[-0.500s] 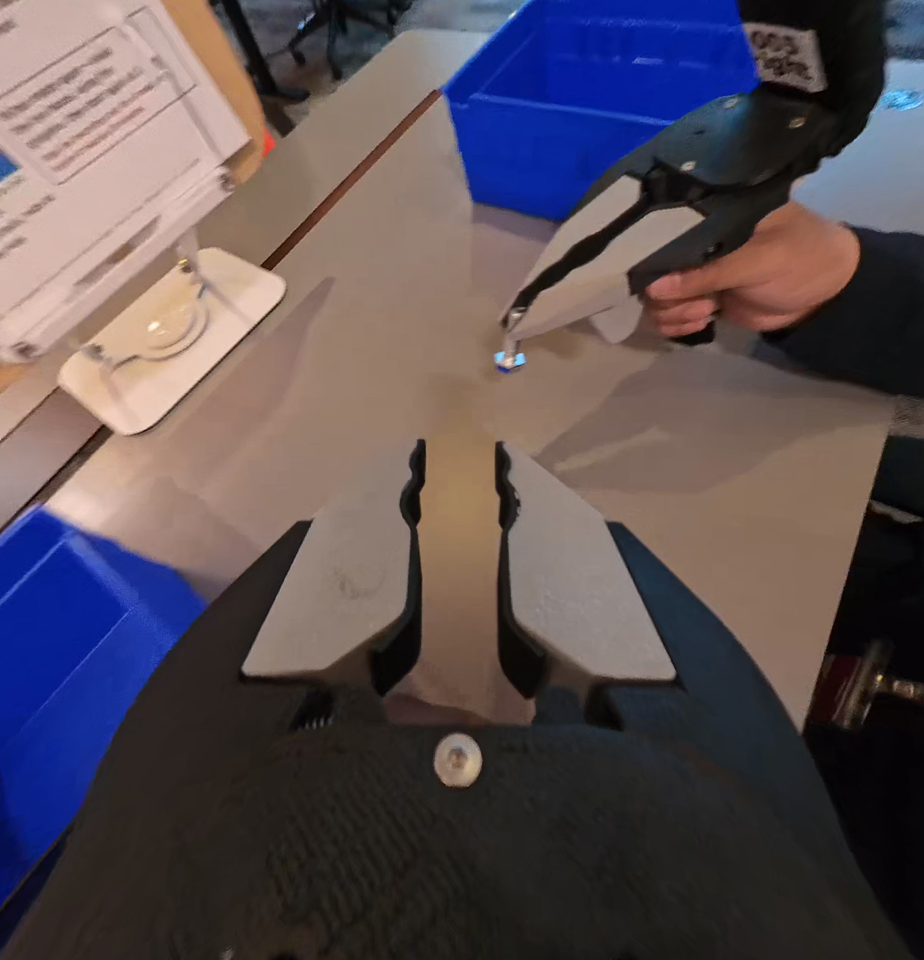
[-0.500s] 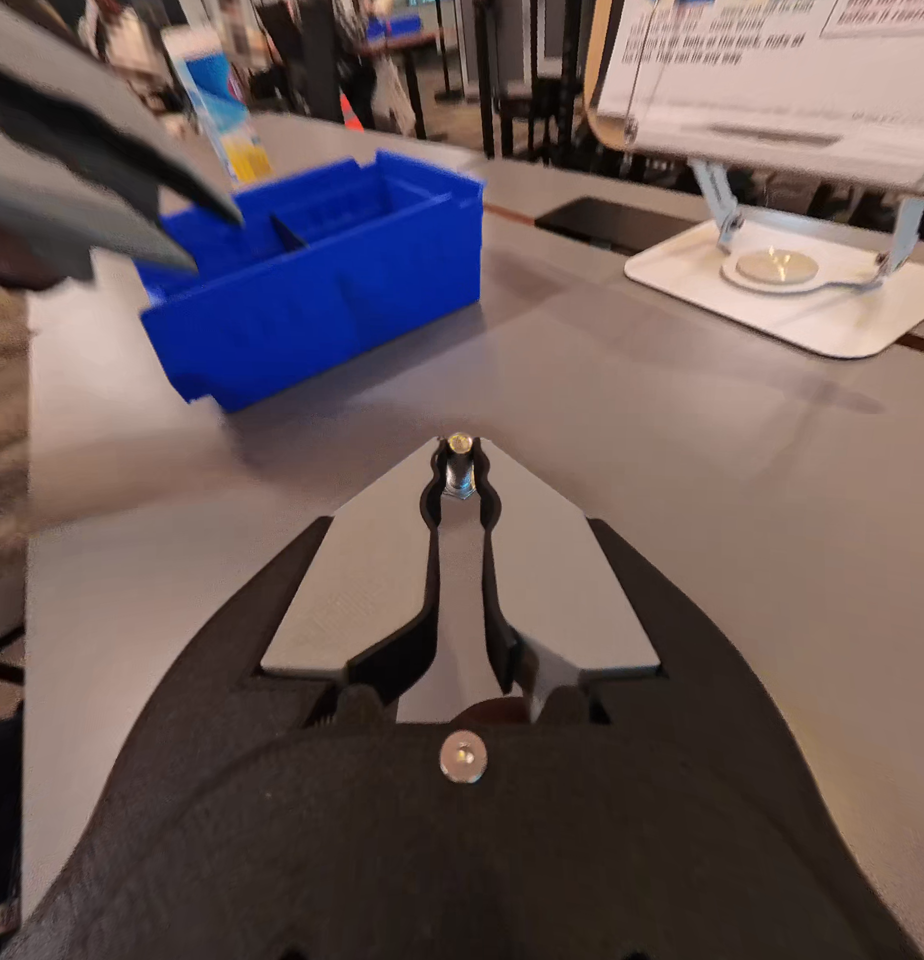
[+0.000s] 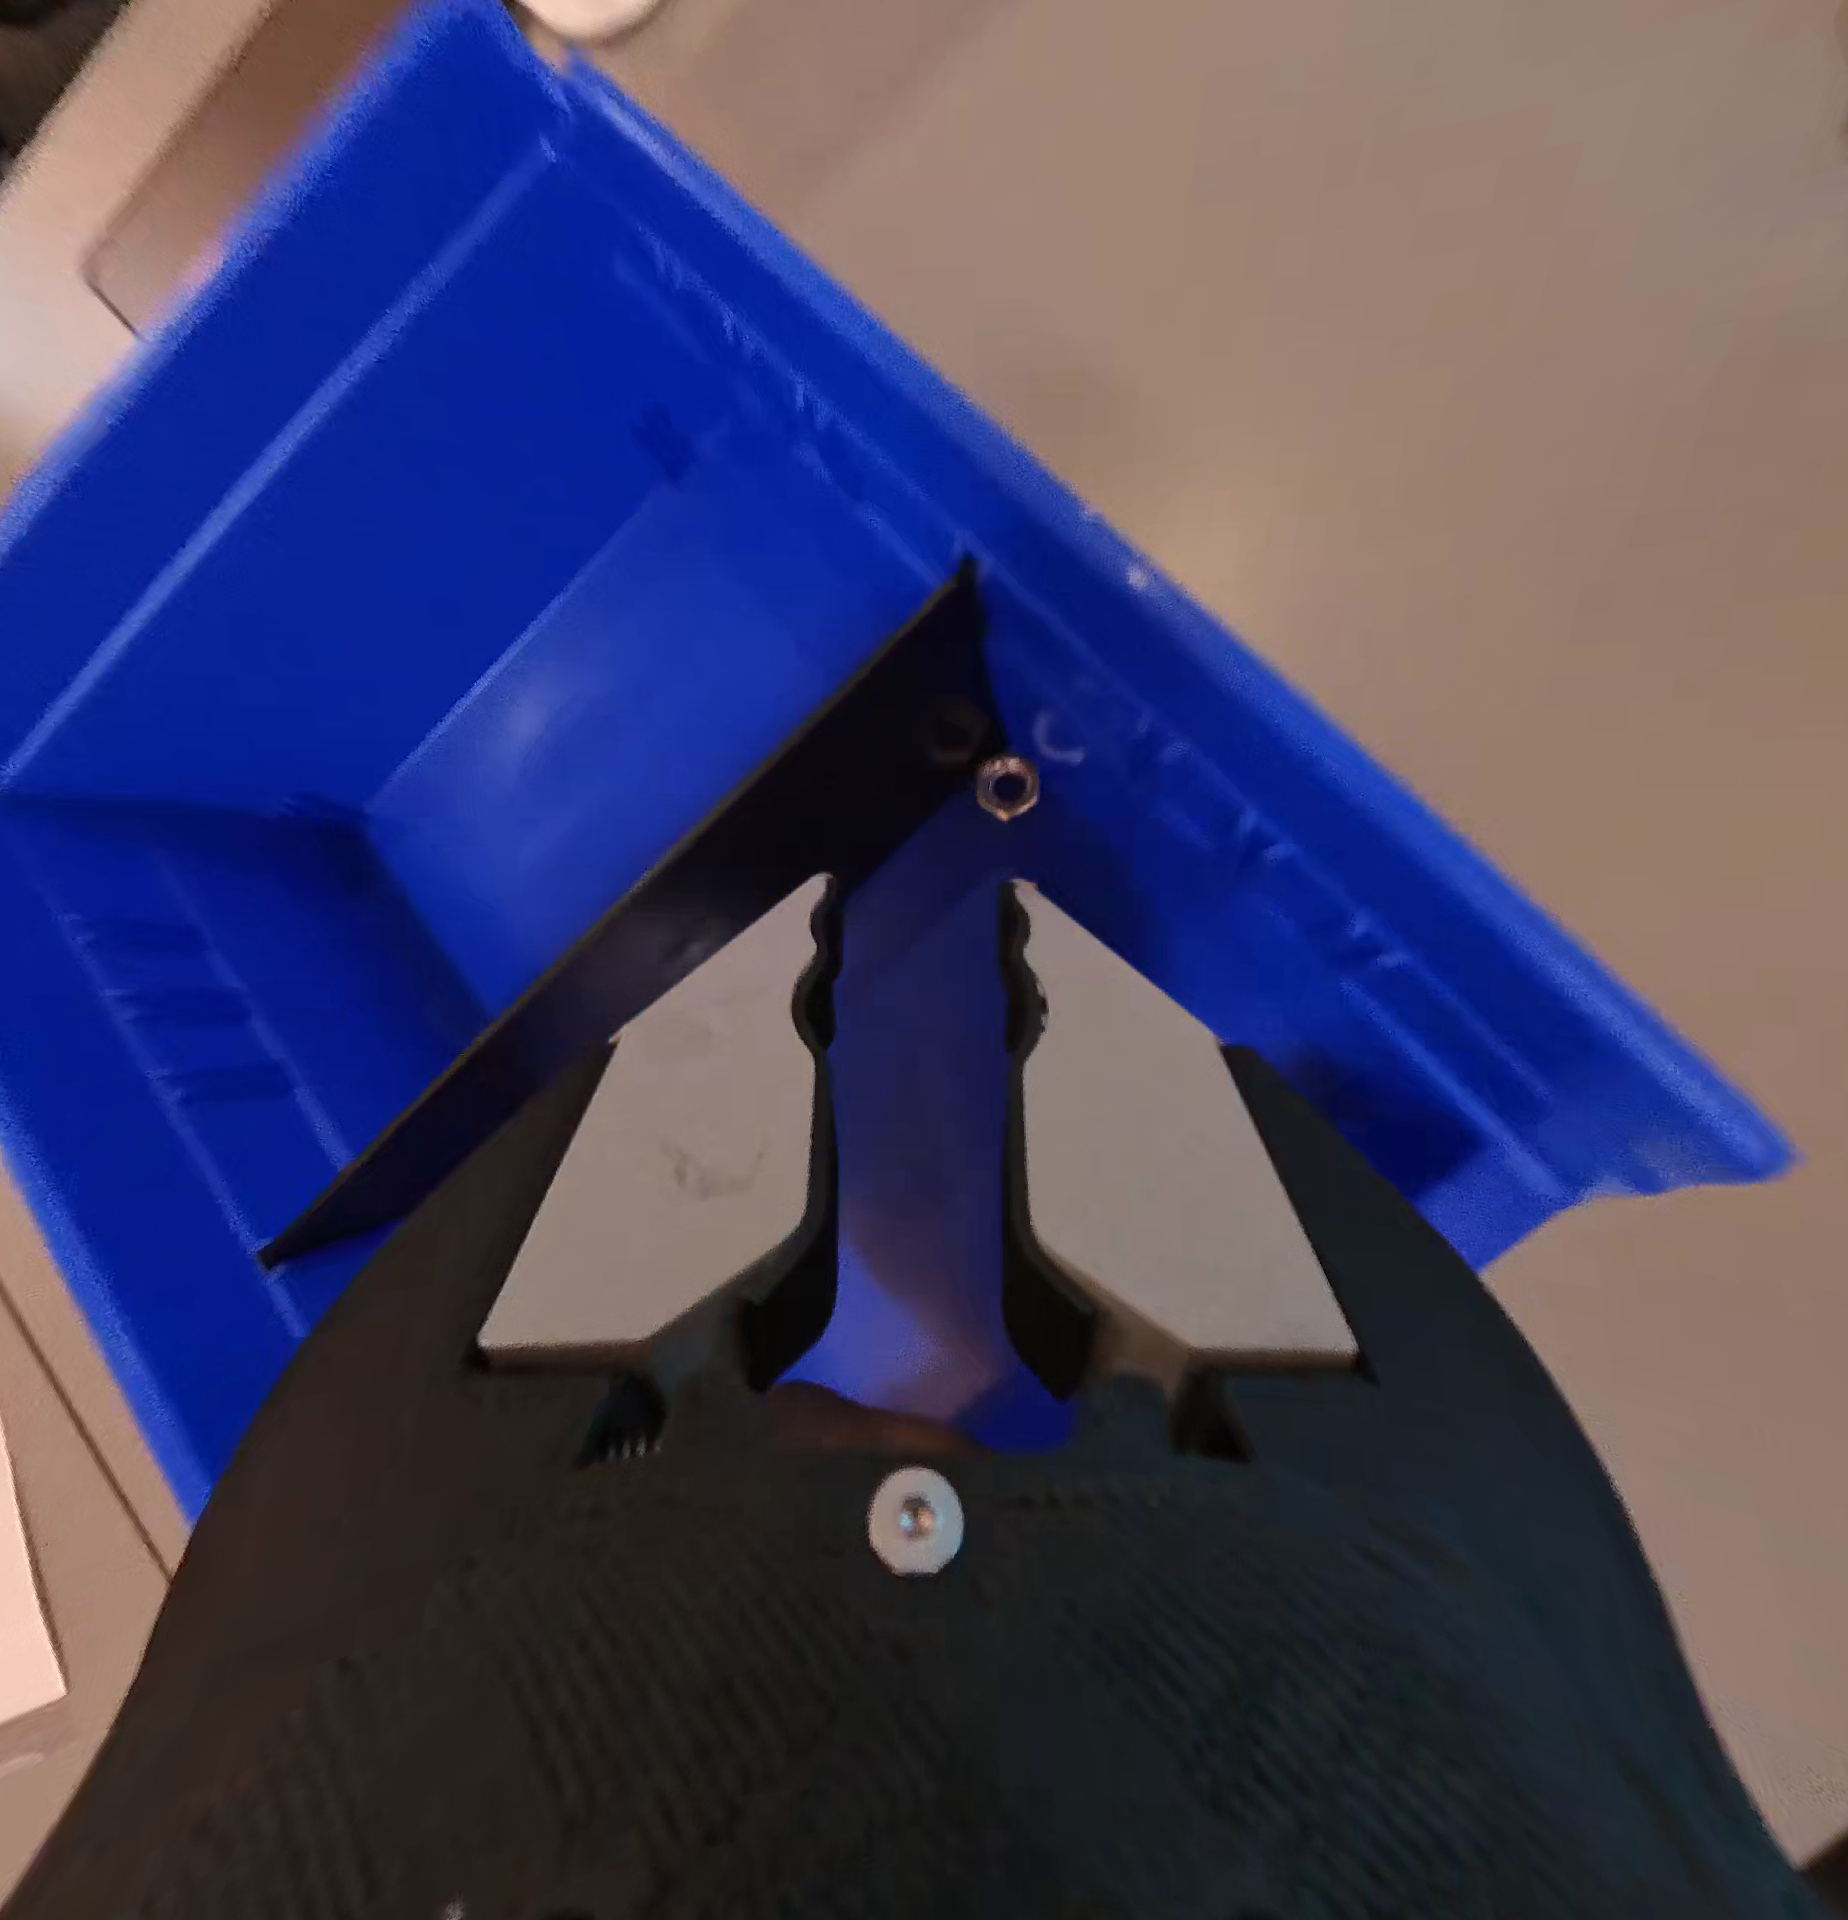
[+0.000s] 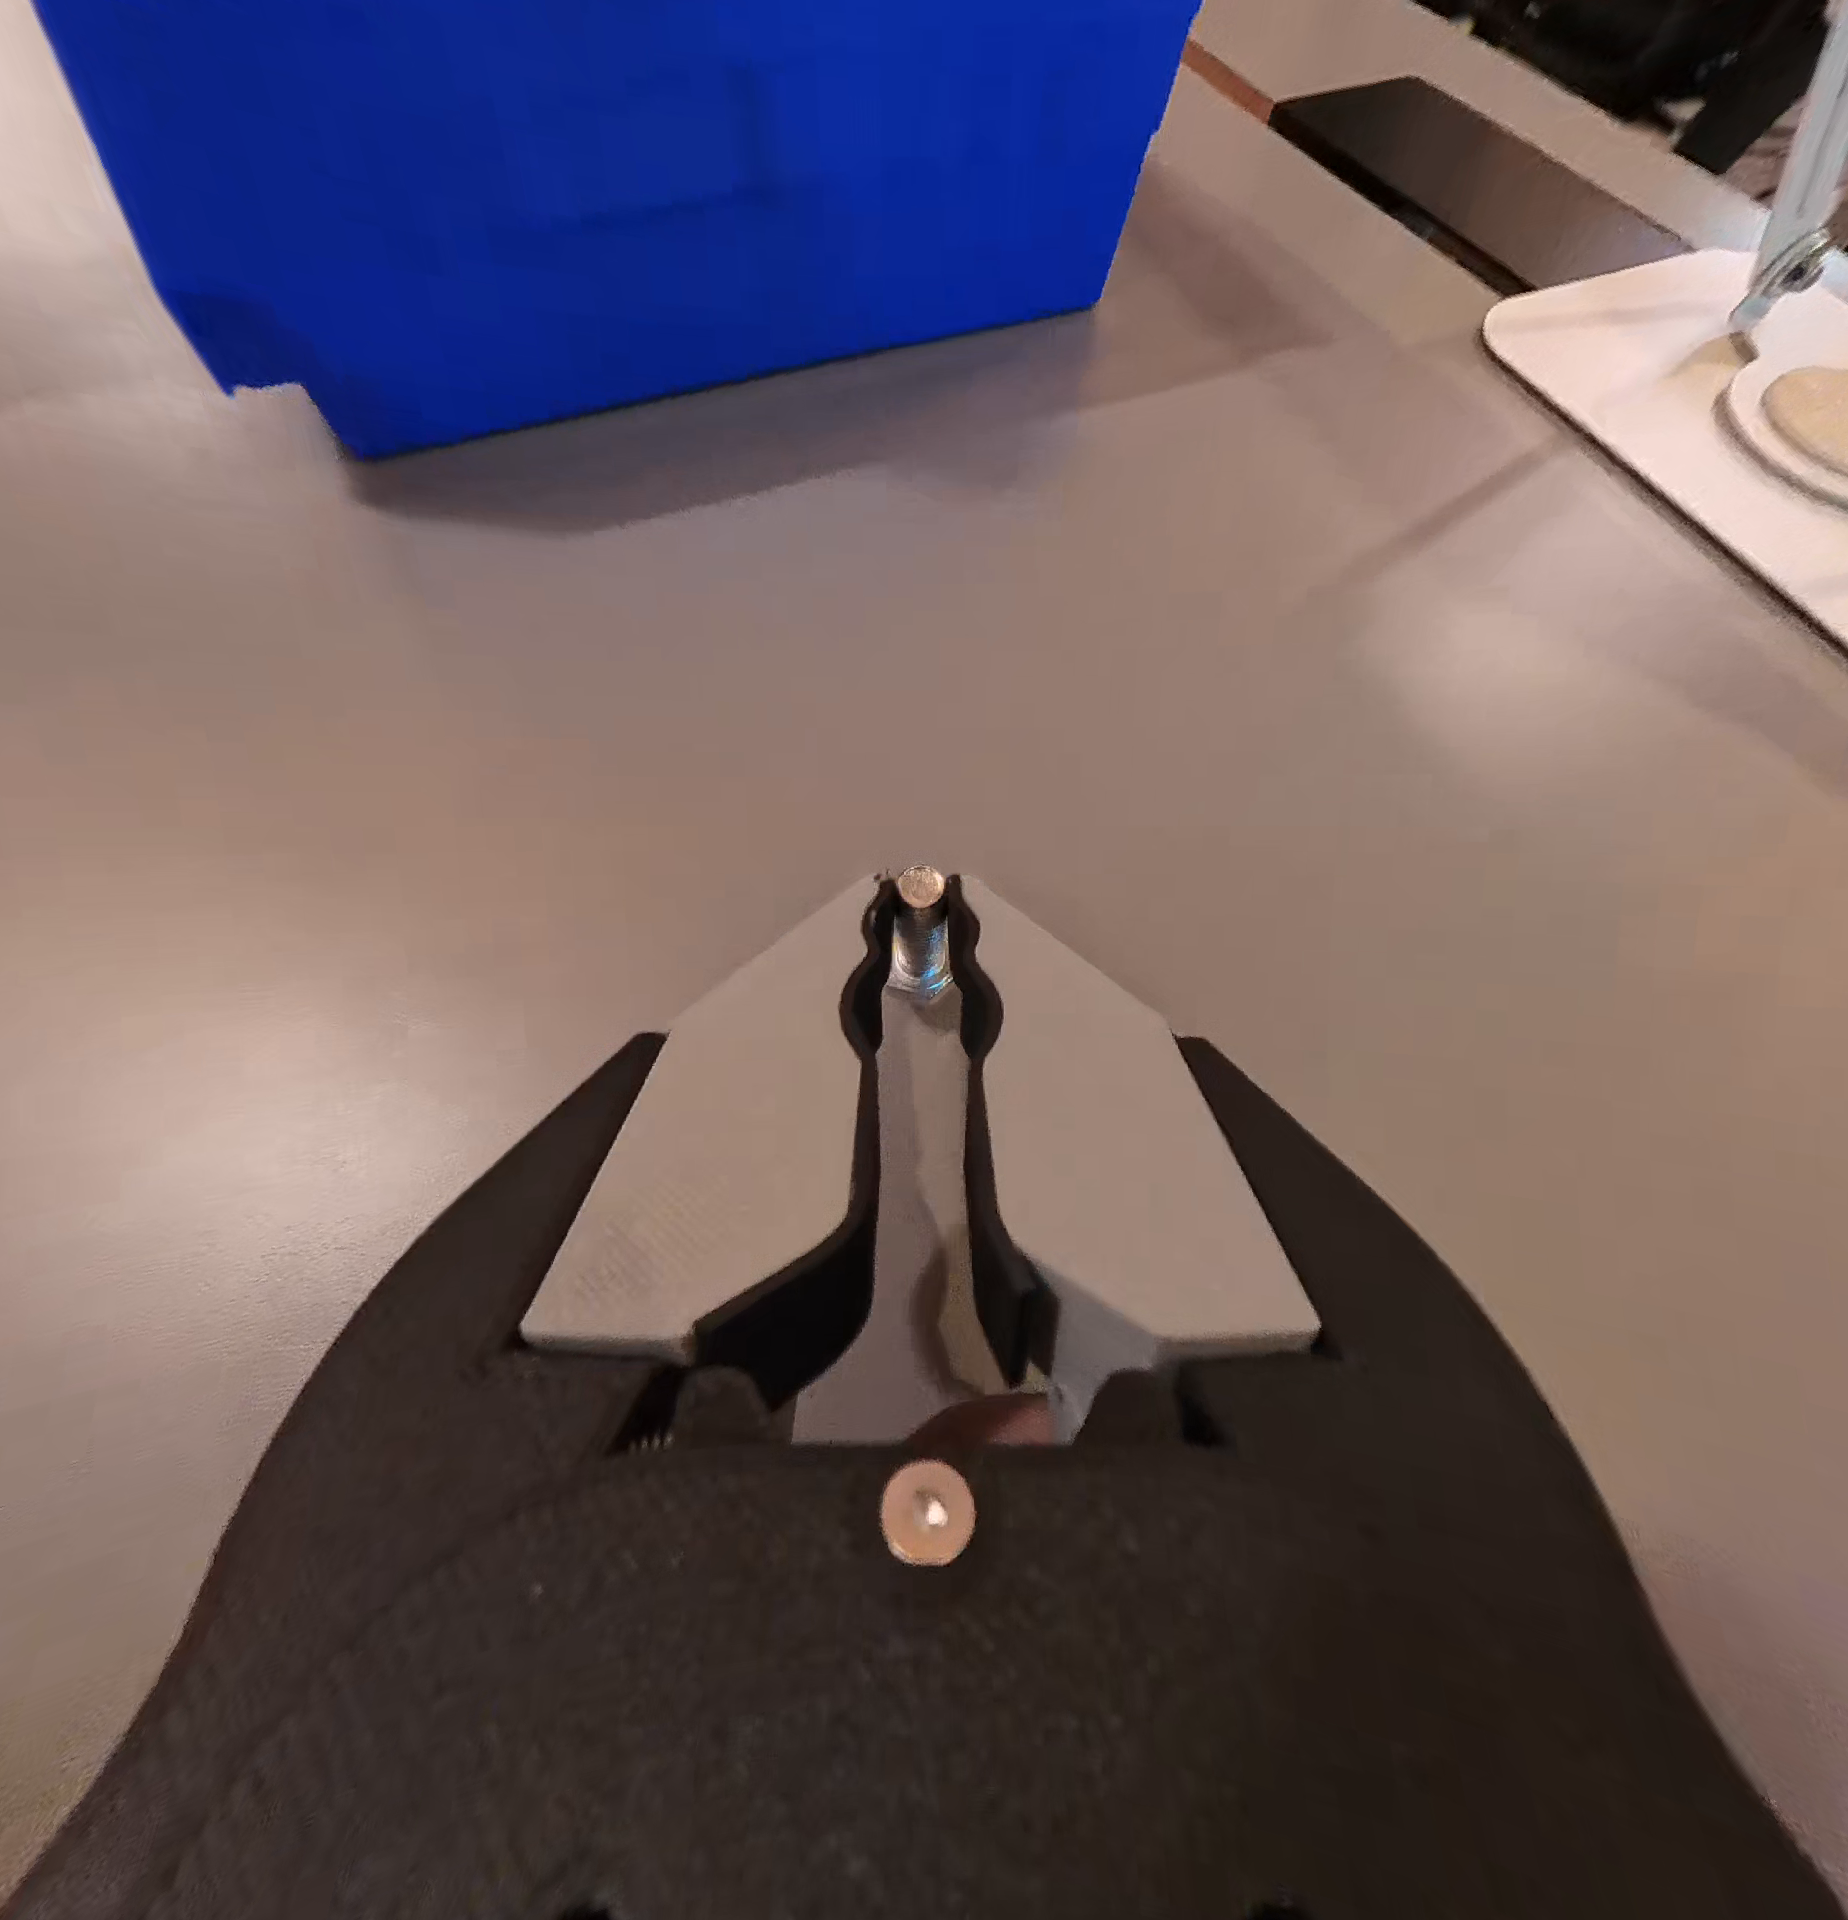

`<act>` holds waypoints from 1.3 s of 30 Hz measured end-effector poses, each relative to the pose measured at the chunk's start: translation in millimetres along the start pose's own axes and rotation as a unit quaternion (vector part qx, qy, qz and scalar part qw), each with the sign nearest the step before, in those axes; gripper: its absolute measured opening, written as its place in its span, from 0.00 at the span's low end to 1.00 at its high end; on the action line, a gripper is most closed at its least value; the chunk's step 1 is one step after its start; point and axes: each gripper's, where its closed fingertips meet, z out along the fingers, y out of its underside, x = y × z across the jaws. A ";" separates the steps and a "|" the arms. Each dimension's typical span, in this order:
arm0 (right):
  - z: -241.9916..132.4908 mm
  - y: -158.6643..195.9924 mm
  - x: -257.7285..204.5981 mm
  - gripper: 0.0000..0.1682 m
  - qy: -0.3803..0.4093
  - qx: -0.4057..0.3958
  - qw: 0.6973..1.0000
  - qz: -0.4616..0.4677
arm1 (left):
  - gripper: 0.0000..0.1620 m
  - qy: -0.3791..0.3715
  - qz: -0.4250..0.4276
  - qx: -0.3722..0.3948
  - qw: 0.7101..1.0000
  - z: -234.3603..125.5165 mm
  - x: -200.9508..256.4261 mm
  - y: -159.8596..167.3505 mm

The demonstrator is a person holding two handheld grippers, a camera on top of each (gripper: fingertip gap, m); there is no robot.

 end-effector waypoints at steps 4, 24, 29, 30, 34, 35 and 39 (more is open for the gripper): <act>7.0 9.1 0.0 0.04 -0.025 -0.011 0.999 0.020 | 0.17 0.006 0.020 -0.037 0.999 32.3 -1.8 16.5; 2.8 3.8 -10.2 0.09 -0.049 0.010 0.999 0.017 | 0.19 0.047 0.138 0.003 0.989 47.9 23.6 2.7; -1.3 -2.0 -13.6 0.09 -0.060 0.025 0.998 0.021 | 0.13 0.056 0.162 -0.033 0.985 59.2 25.7 5.3; -2.4 -3.3 -14.0 0.09 -0.060 0.028 0.998 0.020 | 0.11 0.061 0.161 -0.034 0.984 60.6 26.1 4.3; -5.6 -7.9 -14.1 0.09 -0.063 0.040 0.997 0.024 | 0.09 0.090 0.153 -0.052 0.983 61.3 24.9 3.6; -6.3 -8.3 -13.7 0.09 -0.064 0.042 0.997 0.026 | 0.09 0.095 0.145 -0.058 0.983 61.0 24.7 4.0; -9.2 -10.3 -11.1 0.08 -0.064 0.050 0.996 0.032 | 0.00 0.110 0.122 -0.068 0.984 42.7 15.4 8.8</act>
